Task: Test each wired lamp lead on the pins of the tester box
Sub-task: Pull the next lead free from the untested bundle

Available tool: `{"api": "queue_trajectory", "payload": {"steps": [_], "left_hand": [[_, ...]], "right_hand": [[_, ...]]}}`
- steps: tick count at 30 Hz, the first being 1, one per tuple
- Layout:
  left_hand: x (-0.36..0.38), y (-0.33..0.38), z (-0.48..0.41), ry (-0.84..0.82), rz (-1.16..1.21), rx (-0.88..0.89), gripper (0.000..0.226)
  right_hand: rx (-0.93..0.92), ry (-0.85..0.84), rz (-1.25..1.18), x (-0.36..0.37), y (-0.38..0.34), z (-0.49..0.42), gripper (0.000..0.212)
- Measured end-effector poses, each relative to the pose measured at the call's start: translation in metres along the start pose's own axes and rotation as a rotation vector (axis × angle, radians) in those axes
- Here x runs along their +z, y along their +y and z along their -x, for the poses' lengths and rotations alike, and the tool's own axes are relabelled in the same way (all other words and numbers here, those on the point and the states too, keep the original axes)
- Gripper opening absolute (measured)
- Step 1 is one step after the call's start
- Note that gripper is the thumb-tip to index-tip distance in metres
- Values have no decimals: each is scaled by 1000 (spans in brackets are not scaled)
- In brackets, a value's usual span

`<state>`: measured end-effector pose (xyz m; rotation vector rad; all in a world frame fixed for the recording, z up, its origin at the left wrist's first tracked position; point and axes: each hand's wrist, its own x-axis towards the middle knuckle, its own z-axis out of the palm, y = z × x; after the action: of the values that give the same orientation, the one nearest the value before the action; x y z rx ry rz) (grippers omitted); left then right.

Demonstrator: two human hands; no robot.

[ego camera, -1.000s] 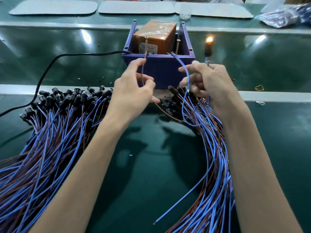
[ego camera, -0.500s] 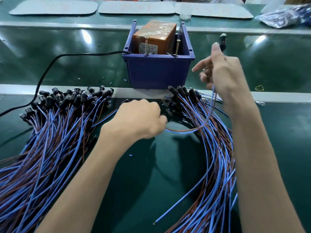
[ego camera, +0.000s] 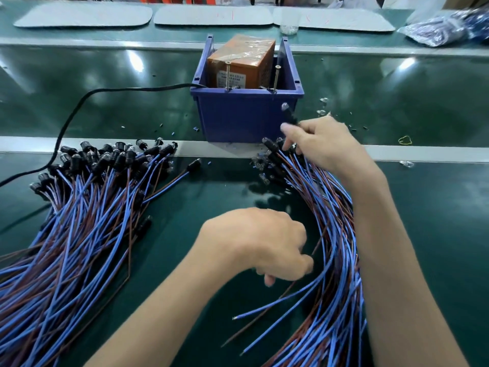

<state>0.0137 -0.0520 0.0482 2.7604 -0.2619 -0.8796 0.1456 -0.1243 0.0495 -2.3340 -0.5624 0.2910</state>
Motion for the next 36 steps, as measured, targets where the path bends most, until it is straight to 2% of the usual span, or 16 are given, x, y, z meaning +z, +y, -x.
{"api": "queue_trajectory", "payload": {"steps": [3,9,12,13,15,18,20,23,29,32,34,36], "left_hand": [[3,10,-1,-20,17,59,39],[8,32,-2,-81,-18,195,43],[1,23,0,-121,37,165,40],[-5,12,1,-70,49,121,39],[-16,-20,5,138,23,-47,39],[-24,-76,12,467,-41,-481,36],[-22,-102,18,519,-1,-714,32],[-16,-123,20,487,85,-842,38],[-13,-131,21,513,119,-869,37],[-13,-126,20,534,124,-828,25],[-17,-121,20,610,167,-750,11],[-24,-114,21,758,259,-643,16]], "right_hand": [[-29,2,82,0,3,-1,29],[-33,-55,160,-3,9,0,24],[-34,-107,213,-3,11,0,24],[-31,-127,228,-3,11,1,24],[-18,-159,246,-4,12,2,25],[-3,-167,271,-4,12,2,24],[8,-168,275,-4,12,3,22],[14,-136,269,-6,10,3,21],[-28,-44,198,-11,3,6,19],[-76,-26,142,-9,-2,7,18],[-125,-53,56,-6,-8,9,18],[-162,-132,-65,0,-15,11,21]]}}
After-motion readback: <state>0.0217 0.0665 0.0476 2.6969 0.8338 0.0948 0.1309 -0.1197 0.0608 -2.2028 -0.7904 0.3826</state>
